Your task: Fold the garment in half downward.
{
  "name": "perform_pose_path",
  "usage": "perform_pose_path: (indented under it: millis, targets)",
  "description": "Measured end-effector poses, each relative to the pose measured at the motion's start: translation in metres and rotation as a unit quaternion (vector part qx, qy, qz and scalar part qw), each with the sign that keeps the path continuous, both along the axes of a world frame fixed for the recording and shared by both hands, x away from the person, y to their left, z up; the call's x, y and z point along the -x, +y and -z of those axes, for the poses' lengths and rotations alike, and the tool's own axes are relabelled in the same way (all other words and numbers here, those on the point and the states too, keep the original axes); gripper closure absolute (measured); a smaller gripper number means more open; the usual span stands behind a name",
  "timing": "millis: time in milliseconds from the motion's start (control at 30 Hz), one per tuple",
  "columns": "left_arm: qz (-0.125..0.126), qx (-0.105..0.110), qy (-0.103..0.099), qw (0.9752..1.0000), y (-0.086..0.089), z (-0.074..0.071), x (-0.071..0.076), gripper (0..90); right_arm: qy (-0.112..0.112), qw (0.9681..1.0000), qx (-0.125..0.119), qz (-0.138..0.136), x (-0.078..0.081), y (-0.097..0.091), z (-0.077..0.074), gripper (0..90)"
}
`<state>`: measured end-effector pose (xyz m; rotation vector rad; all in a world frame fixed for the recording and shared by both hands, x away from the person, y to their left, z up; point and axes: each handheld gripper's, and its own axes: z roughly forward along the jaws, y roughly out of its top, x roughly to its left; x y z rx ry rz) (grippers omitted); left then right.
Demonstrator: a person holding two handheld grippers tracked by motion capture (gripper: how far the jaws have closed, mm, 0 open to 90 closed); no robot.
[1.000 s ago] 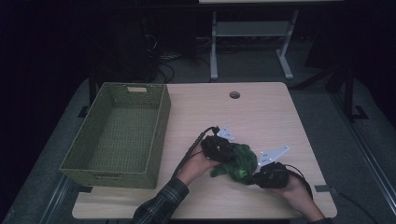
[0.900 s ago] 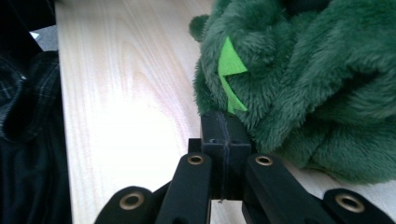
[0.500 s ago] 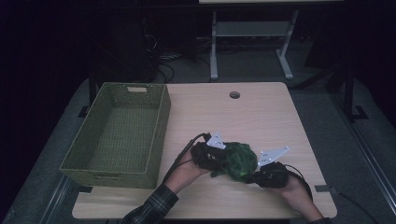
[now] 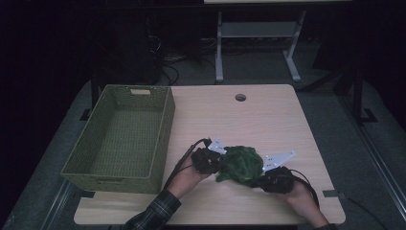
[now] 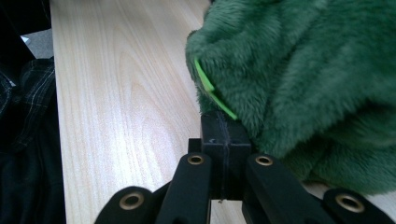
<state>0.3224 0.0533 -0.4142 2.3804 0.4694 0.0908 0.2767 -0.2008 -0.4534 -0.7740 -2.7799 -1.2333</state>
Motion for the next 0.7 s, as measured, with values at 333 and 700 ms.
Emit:
perform_pose_path:
  millis: [333, 700]
  targets:
    - [0.035, 0.034, -0.047, 0.9977, -0.038, -0.042, 0.008, 85.6, -0.007, 0.9999, -0.007, 0.005, 0.005, 0.002, 0.0, 90.0]
    - [0.053, -0.009, -0.022, 0.9983, -0.072, -0.008, -0.007, 88.3, -0.009, 0.9998, -0.019, 0.004, 0.01, 0.002, -0.001, 90.0]
